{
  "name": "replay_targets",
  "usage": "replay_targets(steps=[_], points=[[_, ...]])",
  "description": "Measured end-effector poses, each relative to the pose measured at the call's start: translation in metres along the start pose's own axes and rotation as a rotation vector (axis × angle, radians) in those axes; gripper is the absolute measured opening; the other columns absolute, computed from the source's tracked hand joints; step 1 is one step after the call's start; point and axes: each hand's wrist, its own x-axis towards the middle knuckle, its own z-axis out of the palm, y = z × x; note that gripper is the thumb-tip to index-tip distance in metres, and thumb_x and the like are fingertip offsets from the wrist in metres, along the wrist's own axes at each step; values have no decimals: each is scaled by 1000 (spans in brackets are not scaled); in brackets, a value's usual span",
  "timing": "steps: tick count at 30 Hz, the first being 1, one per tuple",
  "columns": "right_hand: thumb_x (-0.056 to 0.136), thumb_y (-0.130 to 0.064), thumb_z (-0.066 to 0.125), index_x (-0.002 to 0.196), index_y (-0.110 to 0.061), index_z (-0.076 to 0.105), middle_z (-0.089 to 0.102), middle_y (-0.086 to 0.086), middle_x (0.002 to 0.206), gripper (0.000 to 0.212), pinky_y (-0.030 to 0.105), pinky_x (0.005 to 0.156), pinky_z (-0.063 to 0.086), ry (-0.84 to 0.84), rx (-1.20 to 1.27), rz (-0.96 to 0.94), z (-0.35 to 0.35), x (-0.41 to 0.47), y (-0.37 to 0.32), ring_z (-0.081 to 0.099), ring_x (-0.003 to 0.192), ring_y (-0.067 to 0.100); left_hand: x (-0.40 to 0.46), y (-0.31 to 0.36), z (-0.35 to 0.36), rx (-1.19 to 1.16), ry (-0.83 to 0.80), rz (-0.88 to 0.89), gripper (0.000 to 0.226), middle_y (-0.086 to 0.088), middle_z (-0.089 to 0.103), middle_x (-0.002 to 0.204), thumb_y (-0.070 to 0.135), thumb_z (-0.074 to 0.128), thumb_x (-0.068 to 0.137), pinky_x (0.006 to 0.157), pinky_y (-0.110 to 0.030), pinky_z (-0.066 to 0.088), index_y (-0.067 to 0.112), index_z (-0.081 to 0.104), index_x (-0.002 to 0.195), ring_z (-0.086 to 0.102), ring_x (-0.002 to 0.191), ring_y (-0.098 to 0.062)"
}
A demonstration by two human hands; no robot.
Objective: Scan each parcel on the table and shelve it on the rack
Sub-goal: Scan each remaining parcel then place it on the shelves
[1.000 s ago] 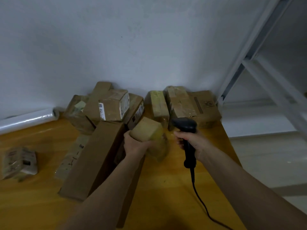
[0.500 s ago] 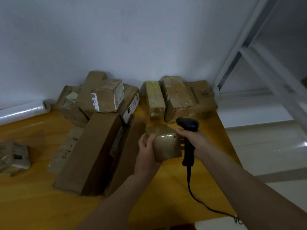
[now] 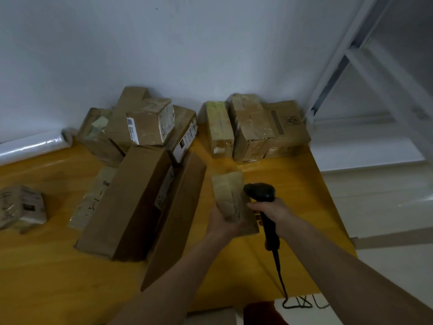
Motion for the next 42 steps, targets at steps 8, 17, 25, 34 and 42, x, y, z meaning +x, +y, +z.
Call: replay_targets(steps=[8, 17, 25, 34, 42], points=[[83, -16, 77, 117, -6, 62, 66, 13, 111, 38, 44, 84, 51, 10, 122, -11, -11, 5, 14, 64, 97, 27, 15, -6, 39, 562, 370, -142, 128, -13, 14, 154, 52, 85, 60, 107, -50, 31, 18, 1, 150, 19, 140, -34], [85, -13, 74, 103, -10, 60, 62, 20, 113, 23, 49, 89, 52, 61, 183, -34, -37, 1, 19, 60, 109, 35, 34, -2, 49, 554, 380, -306, 139, -16, 25, 144, 50, 88, 54, 108, -48, 31, 23, -8, 151, 27, 135, -35], [80, -11, 77, 107, -3, 65, 70, 17, 100, 31, 38, 70, 53, 59, 240, -74, -31, 0, 4, 66, 91, 32, 26, -1, -8, -342, -164, -315, 98, -8, 61, 122, 8, 87, 51, 75, -37, 57, 19, 39, 136, 61, 109, -29], [81, -8, 75, 94, -10, 67, 72, 10, 97, 15, 32, 69, 51, 11, 191, -180, -24, -8, 3, 66, 92, 25, 29, -9, -20, -351, -327, -425, 90, -8, 56, 128, -8, 78, 69, 86, -66, 50, 36, 39, 138, 55, 113, -36], [81, -7, 75, 88, -10, 62, 61, 11, 88, 15, 42, 75, 52, 113, 90, -199, -23, -9, -1, 57, 79, 24, 34, 21, -55, 119, -416, -434, 106, -9, 54, 134, 18, 85, 61, 99, -58, 41, 38, 29, 149, 50, 120, -34]])
